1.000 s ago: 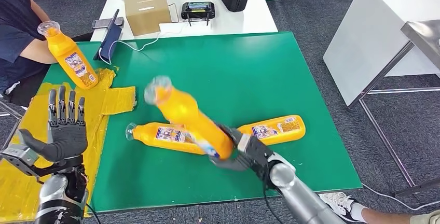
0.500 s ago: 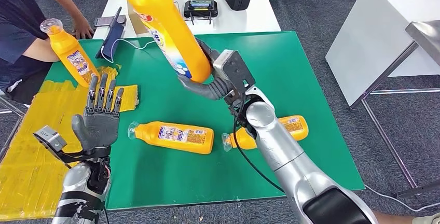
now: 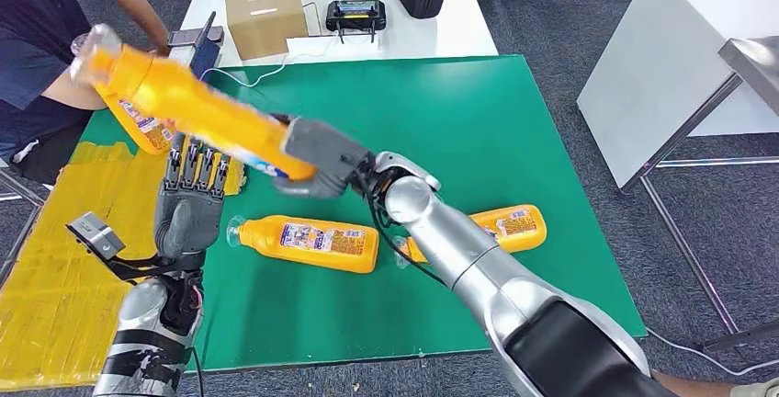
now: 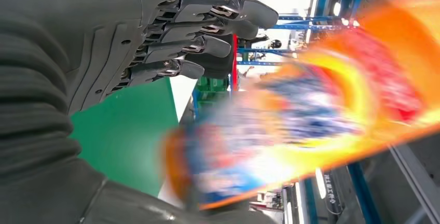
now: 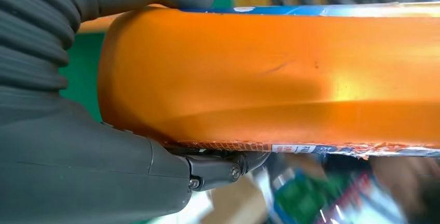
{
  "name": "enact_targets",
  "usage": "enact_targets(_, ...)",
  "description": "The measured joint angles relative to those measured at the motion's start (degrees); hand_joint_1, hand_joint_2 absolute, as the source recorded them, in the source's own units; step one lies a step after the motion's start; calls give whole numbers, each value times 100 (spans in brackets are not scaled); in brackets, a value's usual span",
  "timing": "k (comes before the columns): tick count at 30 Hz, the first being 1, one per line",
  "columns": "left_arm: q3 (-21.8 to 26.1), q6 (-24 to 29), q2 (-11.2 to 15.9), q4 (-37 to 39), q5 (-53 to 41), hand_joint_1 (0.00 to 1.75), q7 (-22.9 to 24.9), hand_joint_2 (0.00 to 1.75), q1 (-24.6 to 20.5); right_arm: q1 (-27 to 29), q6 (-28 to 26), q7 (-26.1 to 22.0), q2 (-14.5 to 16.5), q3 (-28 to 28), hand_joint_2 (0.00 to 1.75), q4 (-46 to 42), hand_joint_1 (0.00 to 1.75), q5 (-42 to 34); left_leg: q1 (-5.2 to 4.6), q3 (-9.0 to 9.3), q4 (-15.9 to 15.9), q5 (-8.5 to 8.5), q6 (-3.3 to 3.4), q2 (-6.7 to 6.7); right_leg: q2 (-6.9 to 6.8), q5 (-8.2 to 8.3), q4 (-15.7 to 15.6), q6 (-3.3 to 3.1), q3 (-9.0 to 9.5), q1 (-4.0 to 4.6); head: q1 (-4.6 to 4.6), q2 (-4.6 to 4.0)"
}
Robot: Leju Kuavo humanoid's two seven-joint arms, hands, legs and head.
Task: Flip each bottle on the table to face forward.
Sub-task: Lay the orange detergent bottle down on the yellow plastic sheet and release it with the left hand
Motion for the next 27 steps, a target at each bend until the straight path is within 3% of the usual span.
enact_targets(5, 8, 36, 5, -4, 46, 0, 17, 175, -15, 66, 21, -108, 120, 479, 175, 437, 175, 74, 0, -8, 0, 0, 0, -3, -2, 0, 0, 0, -7, -2, 1, 0)
enact_targets(21, 40, 87, 49, 11, 90, 3, 45, 175, 8, 140, 189, -177, 236, 1143, 175, 790, 175, 310, 0, -8, 0, 0, 0, -2, -2, 0, 0, 0, -11, 0, 0, 0)
enact_targets(25, 36, 184, 85, 22, -214, 175, -81, 175, 25, 171, 212, -186, 282, 1351, 175, 825, 175, 311, 0, -10, 0, 0, 0, -2, -2, 0, -1, 0, -13, -1, 0, 0)
enact_targets(27, 17, 225, 119, 24, -486, 175, -211, 175, 38, 171, 210, -185, 285, 1441, 175, 830, 175, 271, 0, -10, 0, 0, 0, -2, -2, 0, -1, 0, -13, -2, 0, 0)
